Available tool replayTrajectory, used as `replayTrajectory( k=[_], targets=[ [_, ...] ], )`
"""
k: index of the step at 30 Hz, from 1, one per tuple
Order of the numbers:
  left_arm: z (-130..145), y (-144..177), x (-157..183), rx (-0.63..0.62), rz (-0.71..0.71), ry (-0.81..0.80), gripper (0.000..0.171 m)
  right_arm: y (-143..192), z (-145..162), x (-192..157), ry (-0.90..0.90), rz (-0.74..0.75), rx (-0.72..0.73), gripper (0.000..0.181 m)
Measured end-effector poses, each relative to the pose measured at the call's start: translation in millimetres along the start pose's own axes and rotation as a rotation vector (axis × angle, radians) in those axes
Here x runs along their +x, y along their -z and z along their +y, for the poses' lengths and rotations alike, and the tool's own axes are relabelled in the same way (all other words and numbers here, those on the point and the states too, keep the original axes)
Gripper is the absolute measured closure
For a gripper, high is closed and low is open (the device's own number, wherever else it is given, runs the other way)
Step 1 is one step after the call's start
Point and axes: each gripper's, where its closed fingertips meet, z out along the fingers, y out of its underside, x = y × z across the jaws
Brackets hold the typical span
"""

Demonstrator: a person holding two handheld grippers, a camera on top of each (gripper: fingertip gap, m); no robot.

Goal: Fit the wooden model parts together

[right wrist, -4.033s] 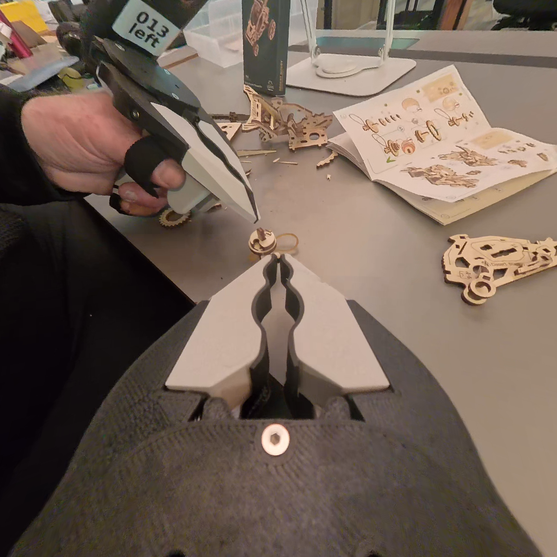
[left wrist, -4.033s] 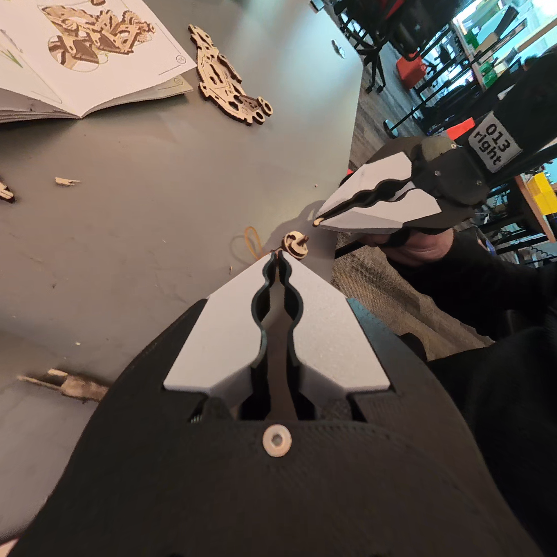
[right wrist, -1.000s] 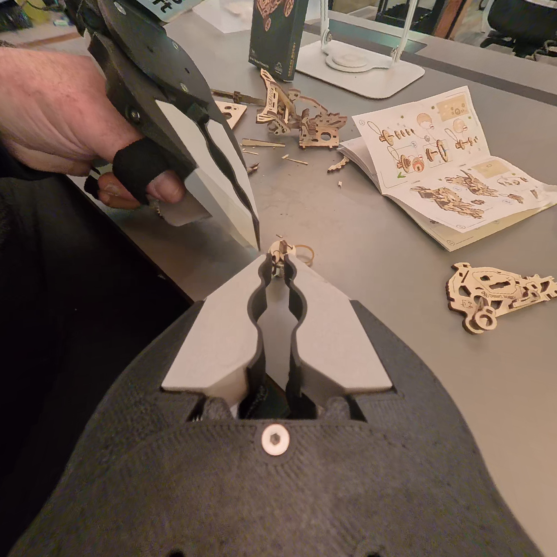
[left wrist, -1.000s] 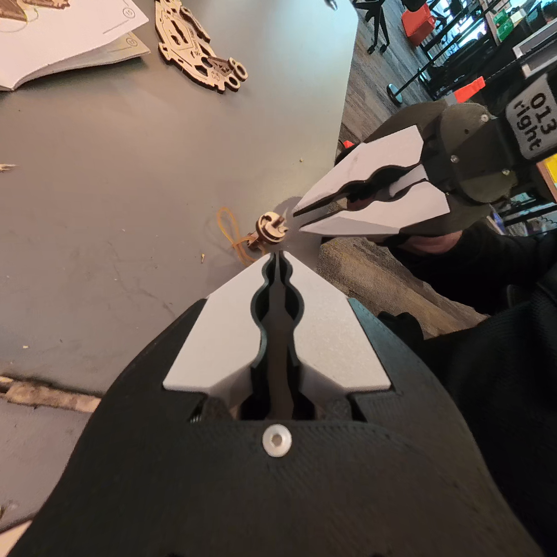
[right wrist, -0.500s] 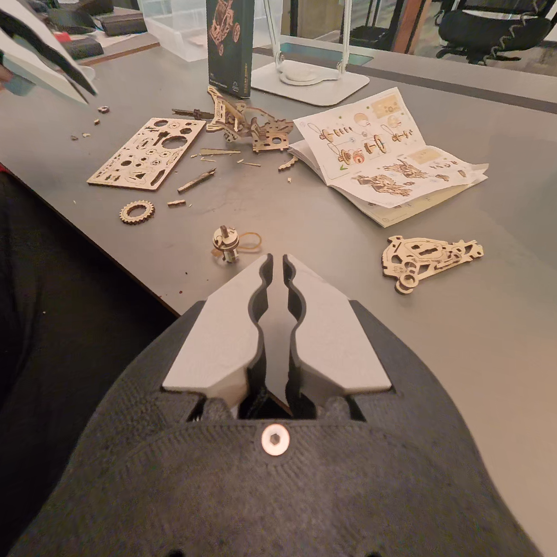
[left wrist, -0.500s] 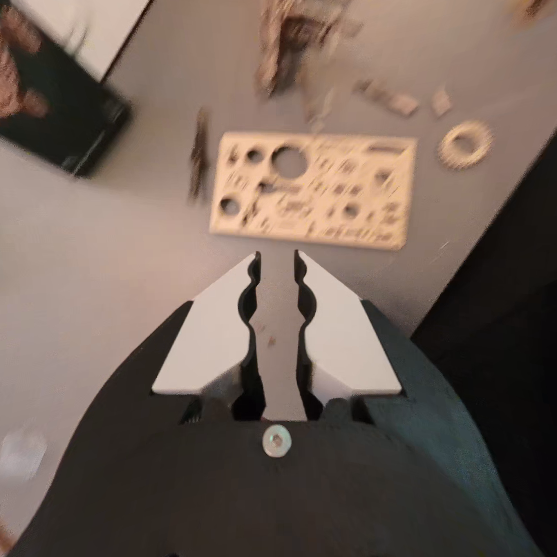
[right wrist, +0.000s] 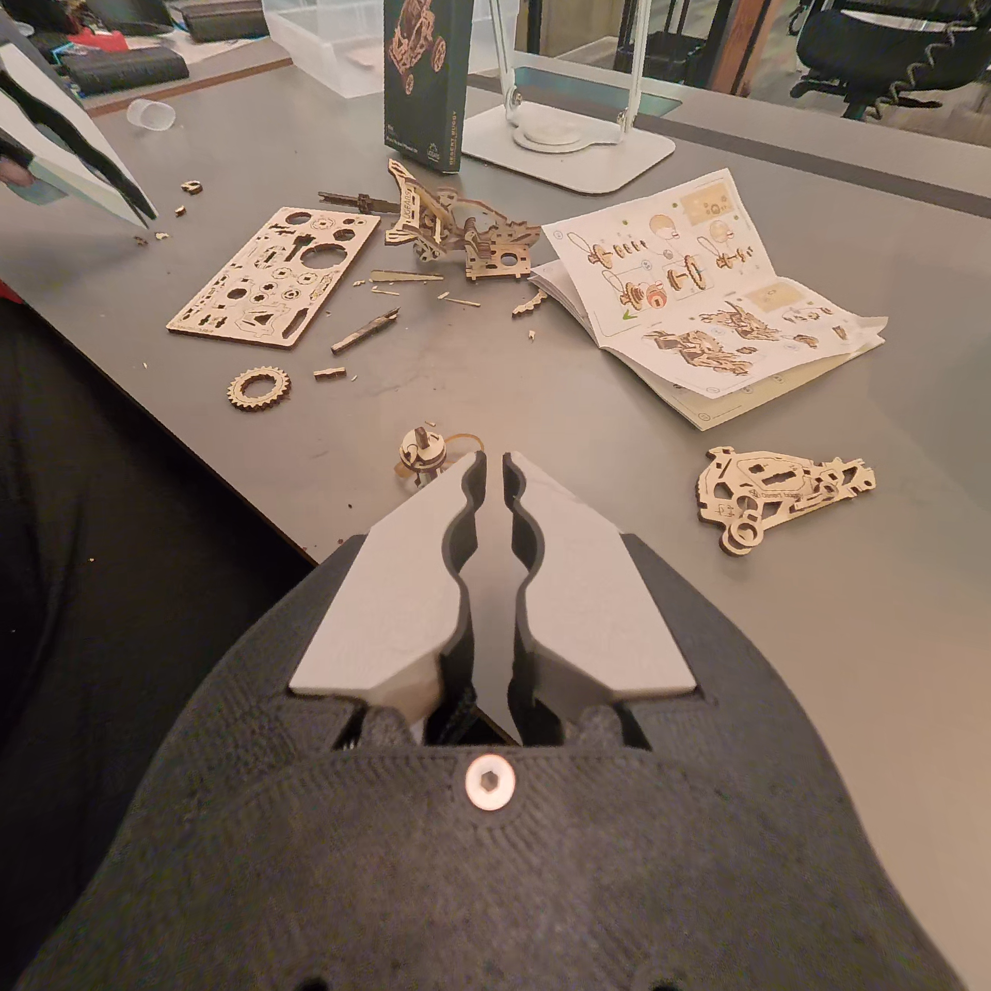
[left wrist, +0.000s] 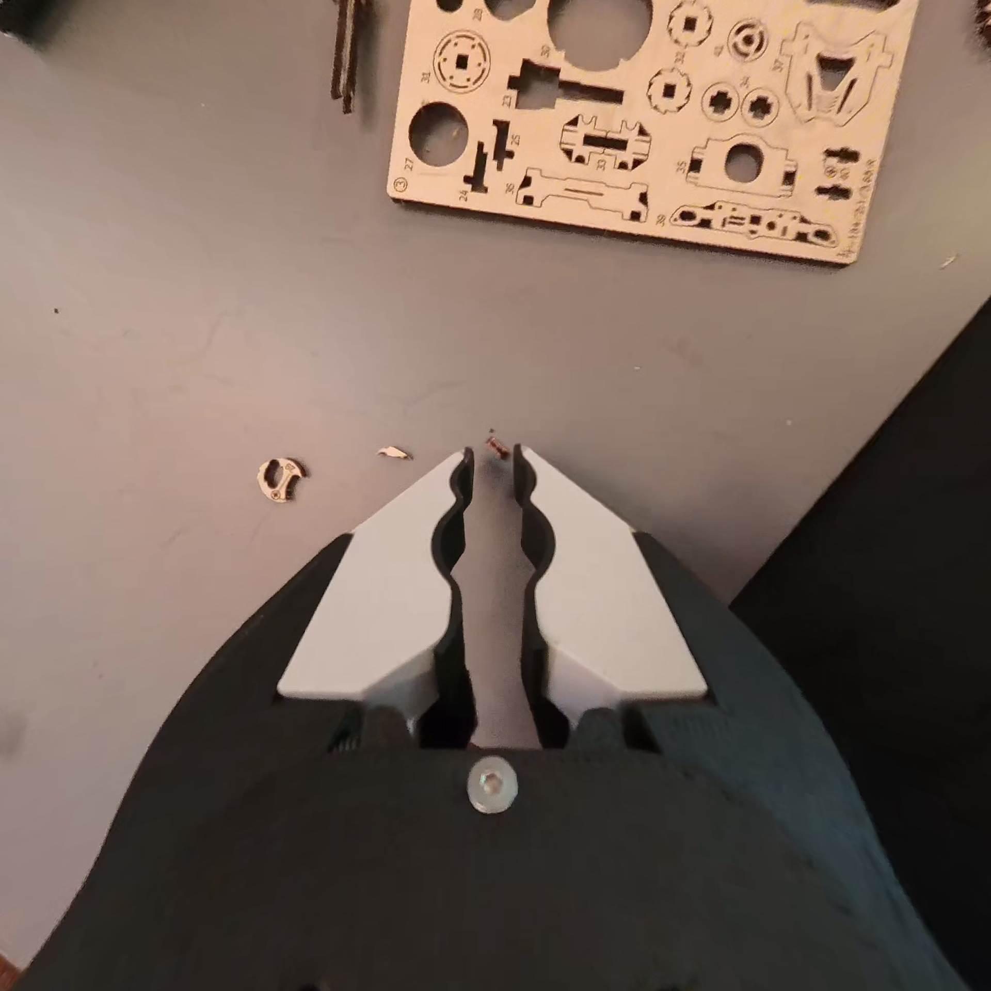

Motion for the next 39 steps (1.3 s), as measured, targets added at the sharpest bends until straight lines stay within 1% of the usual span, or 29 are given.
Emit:
replayTrajectory(
  k=[5, 8, 12, 14, 16, 18, 20, 22, 23, 25, 28, 30, 32, 33, 36, 39],
  targets=[
    [0, -7, -1, -0.012, 0.010, 0.068, 0.161, 2, 0, 3, -0.003, 0.007, 0.005, 0.178],
    [1, -8, 2, -0.024, 0.019, 0.088, 0.169, 3, 1, 5, -0.008, 0.011, 0.009, 0.179],
    [2, -7, 2, -0.025, 0.011, 0.078, 0.170, 3, 0, 5, -0.006, 0.006, 0.015, 0.179],
    [-5, -4, 2, 0.000, 0.003, 0.064, 0.170, 3, -4, 3, 0.007, -0.001, 0.020, 0.179],
    [-30, 4, 12, 0.078, 0.044, 0.053, 0.170, 4, -14, 0, 0.027, -0.018, 0.041, 0.179],
    [-63, 12, 31, 0.168, 0.135, 0.068, 0.170, 5, -28, -7, 0.070, -0.048, 0.071, 0.179],
    [-106, 19, 63, 0.288, 0.316, 0.113, 0.170, 5, -45, -18, 0.142, -0.094, 0.096, 0.179],
    [-144, 23, 96, 0.352, 0.487, 0.112, 0.170, 4, -62, -31, 0.227, -0.140, 0.128, 0.178],
    [-159, 22, 113, 0.360, 0.559, 0.087, 0.170, 2, -70, -37, 0.268, -0.160, 0.139, 0.177],
    [-184, 18, 144, 0.356, 0.652, -0.004, 0.170, -2, -83, -48, 0.345, -0.186, 0.158, 0.176],
    [-217, 16, 185, 0.363, 0.804, -0.085, 0.170, -9, -95, -63, 0.433, -0.234, 0.179, 0.176],
    [-236, 18, 201, 0.378, 0.898, -0.093, 0.170, -13, -98, -67, 0.477, -0.255, 0.184, 0.174],
    [-252, 23, 211, 0.394, 1.006, -0.066, 0.170, -15, -99, -67, 0.512, -0.266, 0.189, 0.174],
    [-255, 23, 215, 0.383, 1.043, -0.062, 0.170, -15, -100, -66, 0.524, -0.261, 0.195, 0.177],
    [-263, 21, 219, 0.371, 1.116, -0.041, 0.170, -13, -101, -59, 0.547, -0.256, 0.196, 0.179],
    [-265, 19, 221, 0.359, 1.155, -0.030, 0.170, -10, -99, -55, 0.575, -0.274, 0.195, 0.177]
  ],
)
